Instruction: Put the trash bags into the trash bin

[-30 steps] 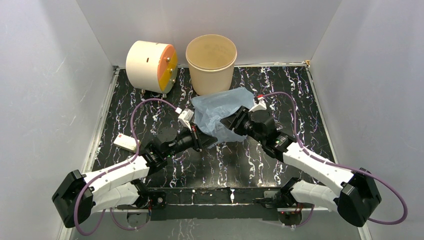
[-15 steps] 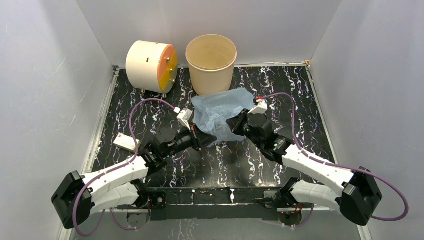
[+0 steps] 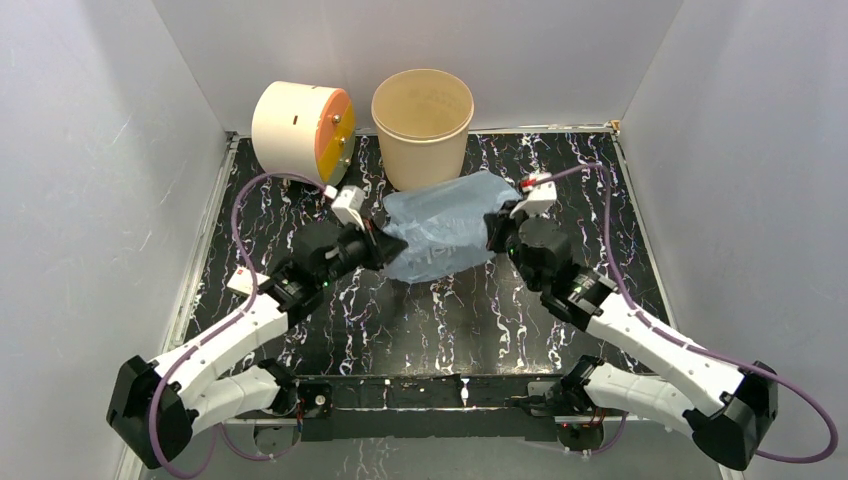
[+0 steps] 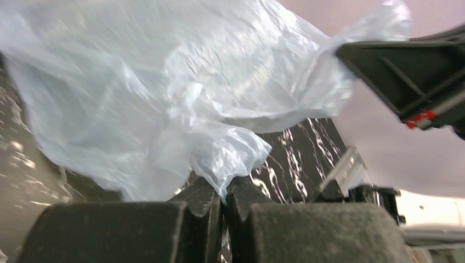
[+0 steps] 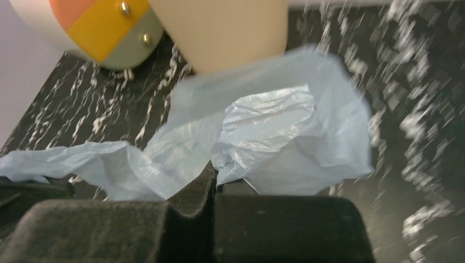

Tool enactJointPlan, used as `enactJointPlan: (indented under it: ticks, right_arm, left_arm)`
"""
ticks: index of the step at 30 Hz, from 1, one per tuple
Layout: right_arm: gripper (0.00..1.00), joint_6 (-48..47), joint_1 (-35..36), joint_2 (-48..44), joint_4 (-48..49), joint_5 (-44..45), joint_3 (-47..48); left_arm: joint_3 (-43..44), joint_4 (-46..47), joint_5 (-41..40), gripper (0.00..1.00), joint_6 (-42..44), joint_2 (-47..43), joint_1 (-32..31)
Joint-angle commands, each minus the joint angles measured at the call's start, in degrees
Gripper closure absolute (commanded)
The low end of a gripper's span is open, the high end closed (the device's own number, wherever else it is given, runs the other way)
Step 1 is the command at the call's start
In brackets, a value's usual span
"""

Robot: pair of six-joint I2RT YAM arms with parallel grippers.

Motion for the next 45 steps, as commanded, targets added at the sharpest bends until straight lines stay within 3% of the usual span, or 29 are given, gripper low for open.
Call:
enactJointPlan:
  ticks: [1, 5, 7, 9, 11, 14, 16, 17, 20, 24, 27, 29, 30, 32, 34, 36, 39, 40, 42, 43, 45]
  right_arm:
    - [1.0, -26.0, 0.0, -2.9, 4.9, 3.5, 15.1]
    - [1.0, -29.7, 0.0, -6.4, 4.1, -10.5, 28.2]
    - [1.0, -30.0, 0.0, -10.8, 6.4, -17.1, 25.0]
    - [1.0, -28.5, 0.0, -15.0, 3.3, -19.0, 18.8]
    - [1.0, -21.5, 0.0, -17.8, -4.6, -15.5, 10.2]
    - [1.0, -3.0, 0.0, -18.7, -18.0, -10.7, -2.7]
    - [1.0, 13.2, 0.0, -18.6, -24.4, -9.6, -8.3]
    - [1.0, 16.4, -0.1, -18.7, -25.5, -10.6, -9.4]
    - [1.0, 15.9, -0.1, -18.7, -21.2, -8.7, -8.5]
    - [1.0, 0.0, 0.0, -11.3, -10.5, -4.0, 6.1]
    - [1.0, -14.6, 0.0, -1.9, -8.6, -5.5, 26.1]
    - [1.0, -18.4, 0.0, 1.5, -9.6, -7.4, 38.7]
    - [1.0, -19.1, 0.0, 1.6, -8.4, -9.0, 41.7]
    - [1.0, -19.9, 0.0, -2.7, -1.7, -12.8, 38.7]
    - [1.0, -18.0, 0.0, -10.2, 5.4, -14.0, 27.5]
    - [1.0, -13.4, 0.0, -17.8, 5.7, -11.2, 14.7]
    - [1.0, 1.6, 0.0, -27.6, -7.9, -3.5, -5.2]
    - [1.0, 10.9, 0.0, -29.5, -15.0, -1.3, -9.7]
    - [1.0, 27.8, 0.0, -32.2, -28.7, -0.3, -15.6]
    - [1.0, 30.4, 0.0, -33.4, -28.9, -3.1, -17.4]
    - [1.0, 29.2, -0.1, -35.5, -25.1, -3.6, -18.1]
  left_arm:
    - [12.4, -4.2, -2.2, 1.0, 12.1, -3.8, 2.8]
    - [36.4, -15.4, -1.2, 1.0, 22.6, 0.1, 3.2]
    - [38.9, -17.1, 0.9, 1.0, 24.8, -0.8, 3.2]
    - [33.7, -15.7, 2.0, 1.0, 24.1, -4.8, 3.2]
    - [22.9, -13.3, 3.7, 1.0, 20.2, -10.1, 3.2]
    - [1.8, -8.2, 10.3, 1.0, 7.7, -15.0, 3.2]
    - [-12.0, 0.4, 13.9, 1.0, -4.9, -16.2, 2.7]
    - [-17.3, 5.6, 14.4, 1.0, -8.8, -17.5, 1.8]
    - [-20.0, 8.4, 9.1, 1.0, -8.5, -21.7, 0.2]
    - [1.6, -2.9, 6.2, 1.0, 6.3, -13.8, 0.2]
    - [29.4, -15.3, 8.4, 1.0, 18.1, -2.1, 0.2]
    - [46.6, -22.8, 9.6, 1.0, 24.4, 3.3, 0.2]
    - [51.9, -23.7, 9.8, 1.0, 26.1, 4.1, 0.3]
    - [53.8, -21.3, 10.7, 1.0, 28.0, 1.9, 0.2]
    - [47.3, -17.6, 12.4, 1.0, 27.2, -3.4, 0.2]
    - [35.0, -15.3, 14.9, 1.0, 23.1, -10.4, 0.2]
    - [10.7, -7.5, 18.9, 1.0, 9.3, -16.8, 0.2]
    - [-1.6, -2.5, 19.2, 1.0, 2.8, -18.0, -0.1]
    - [-17.1, 9.8, 18.2, 1.0, -7.5, -19.9, -2.9]
    - [-21.3, 11.8, 15.6, 1.0, -9.0, -20.8, -5.5]
    - [-21.1, 7.1, 10.2, 1.0, -5.8, -22.3, -10.1]
